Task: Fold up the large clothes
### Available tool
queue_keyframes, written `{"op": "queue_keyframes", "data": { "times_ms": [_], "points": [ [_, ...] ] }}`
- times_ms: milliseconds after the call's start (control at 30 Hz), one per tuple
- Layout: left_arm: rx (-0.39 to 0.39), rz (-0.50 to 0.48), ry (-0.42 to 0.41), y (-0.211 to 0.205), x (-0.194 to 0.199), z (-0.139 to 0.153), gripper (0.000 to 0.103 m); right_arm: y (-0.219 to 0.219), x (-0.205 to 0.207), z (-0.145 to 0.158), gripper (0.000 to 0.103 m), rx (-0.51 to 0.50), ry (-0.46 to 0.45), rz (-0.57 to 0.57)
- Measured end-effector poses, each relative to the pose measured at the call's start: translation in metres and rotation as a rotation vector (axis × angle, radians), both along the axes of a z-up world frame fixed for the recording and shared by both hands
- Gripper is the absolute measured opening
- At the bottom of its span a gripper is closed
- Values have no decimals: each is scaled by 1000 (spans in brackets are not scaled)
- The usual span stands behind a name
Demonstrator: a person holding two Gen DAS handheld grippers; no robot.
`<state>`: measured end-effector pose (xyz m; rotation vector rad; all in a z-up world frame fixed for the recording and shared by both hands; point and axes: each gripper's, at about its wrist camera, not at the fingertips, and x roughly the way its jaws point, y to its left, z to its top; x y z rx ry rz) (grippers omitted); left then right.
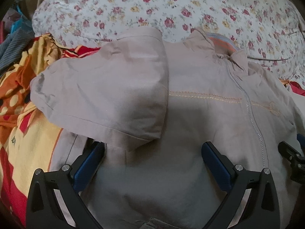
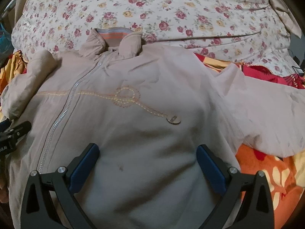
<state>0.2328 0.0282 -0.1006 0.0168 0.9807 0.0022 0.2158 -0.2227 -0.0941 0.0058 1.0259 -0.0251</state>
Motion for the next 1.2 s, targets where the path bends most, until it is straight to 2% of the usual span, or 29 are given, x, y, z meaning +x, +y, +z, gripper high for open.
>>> {"op": "queue_keyframes", "data": {
  "times_ms": [167, 267, 300, 400, 500, 600, 733, 833, 967, 1133, 1200],
  "points": [
    [-32, -21, -9, 4, -4, 4, 93, -1, 1, 5, 103, 11, 6, -22],
    [-36, -50, -17, 5, -24, 14, 81, -5, -13, 20, 101, 35, 21, -63],
    [-44, -63, -25, 6, -34, 19, 78, -8, -26, 31, 101, 64, -6, -71],
    [-63, -58, -66, 17, -63, 37, 78, -10, -63, 66, 101, 83, -121, -65],
    [-66, 13, -100, 39, -85, 50, 78, -7, -112, 110, 102, 27, -358, -62],
    [-26, 103, -113, 61, -94, 61, 78, -7, -147, 127, 103, -10, -517, -80],
    [6, 178, -162, 70, -109, 77, 78, 0, -153, 122, 103, -41, -488, -60],
    [56, 164, -231, 63, -118, 89, 78, 12, -155, 117, 103, -71, -472, -28],
    [82, 127, -297, 53, -126, 99, 78, 26, -156, 114, 103, -154, -487, -2],
    [55, 111, -301, 53, -119, 96, 78, 35, -154, 106, 103, -180, -455, 13],
    [45, 101, -278, 54, -112, 92, 78, 36, -152, 109, 103, -186, -461, 20]
  ]
}}
